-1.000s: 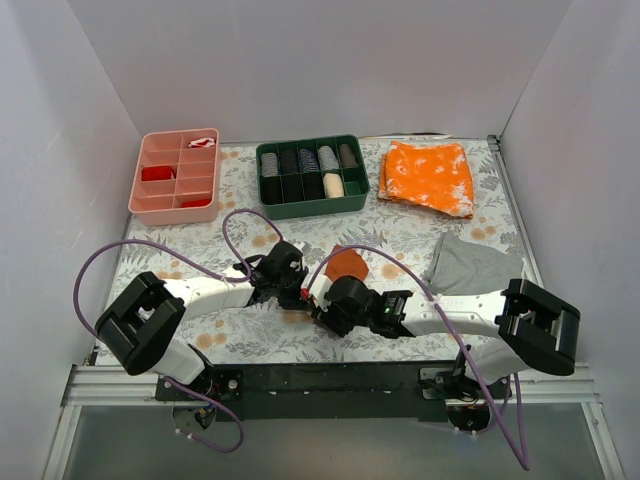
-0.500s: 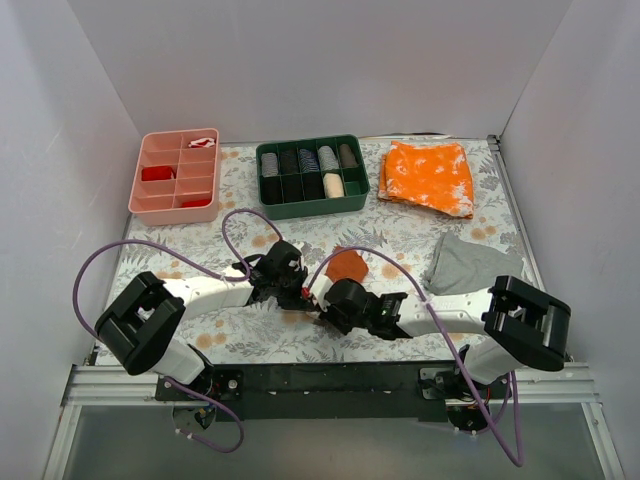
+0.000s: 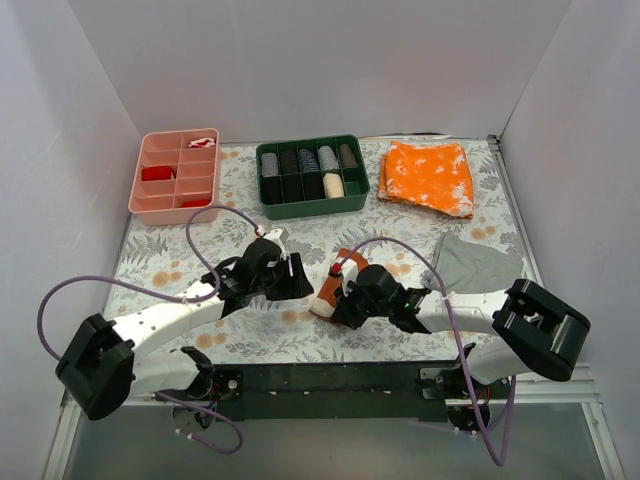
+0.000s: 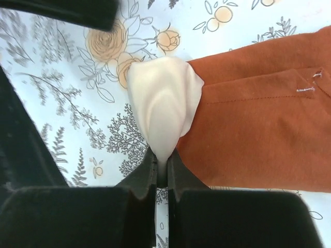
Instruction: Roll the underwear
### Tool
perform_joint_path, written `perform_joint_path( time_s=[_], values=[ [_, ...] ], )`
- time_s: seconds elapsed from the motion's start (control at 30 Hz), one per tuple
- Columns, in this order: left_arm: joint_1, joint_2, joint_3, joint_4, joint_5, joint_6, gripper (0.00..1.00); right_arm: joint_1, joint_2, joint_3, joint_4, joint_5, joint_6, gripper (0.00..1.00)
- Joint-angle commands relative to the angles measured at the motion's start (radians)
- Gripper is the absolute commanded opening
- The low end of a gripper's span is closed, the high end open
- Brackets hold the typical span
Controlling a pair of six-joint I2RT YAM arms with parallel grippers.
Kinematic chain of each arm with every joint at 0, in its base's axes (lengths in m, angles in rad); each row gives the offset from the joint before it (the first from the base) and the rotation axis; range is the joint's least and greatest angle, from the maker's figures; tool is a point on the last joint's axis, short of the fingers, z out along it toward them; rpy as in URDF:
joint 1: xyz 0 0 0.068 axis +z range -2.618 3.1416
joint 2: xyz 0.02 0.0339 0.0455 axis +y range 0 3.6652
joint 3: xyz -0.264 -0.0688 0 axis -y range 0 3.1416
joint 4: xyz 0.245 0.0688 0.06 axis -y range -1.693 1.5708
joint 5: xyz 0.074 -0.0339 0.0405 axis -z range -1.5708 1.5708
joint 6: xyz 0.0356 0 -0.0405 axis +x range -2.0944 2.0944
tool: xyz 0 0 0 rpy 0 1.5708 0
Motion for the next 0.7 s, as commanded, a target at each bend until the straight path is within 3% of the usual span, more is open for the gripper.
perform_joint_path(
  time_s=[0.0,0.23,0.67],
  values=[
    [0.006,-0.114,-0.037,0.029,-0.063,-0.006,0.6,-0.096,-0.014,-0.017,0.127,-0.269,0.138,0.01],
    [0.006,-0.162,-0.145,0.15,0.021,0.011,0.66,-0.272,0.068,-0.077,0.316,-0.52,0.355,0.01],
    [0.006,0.025,-0.208,0.434,0.15,0.017,0.69,-0.369,0.245,-0.14,0.445,-0.586,0.503,0.01]
  ],
)
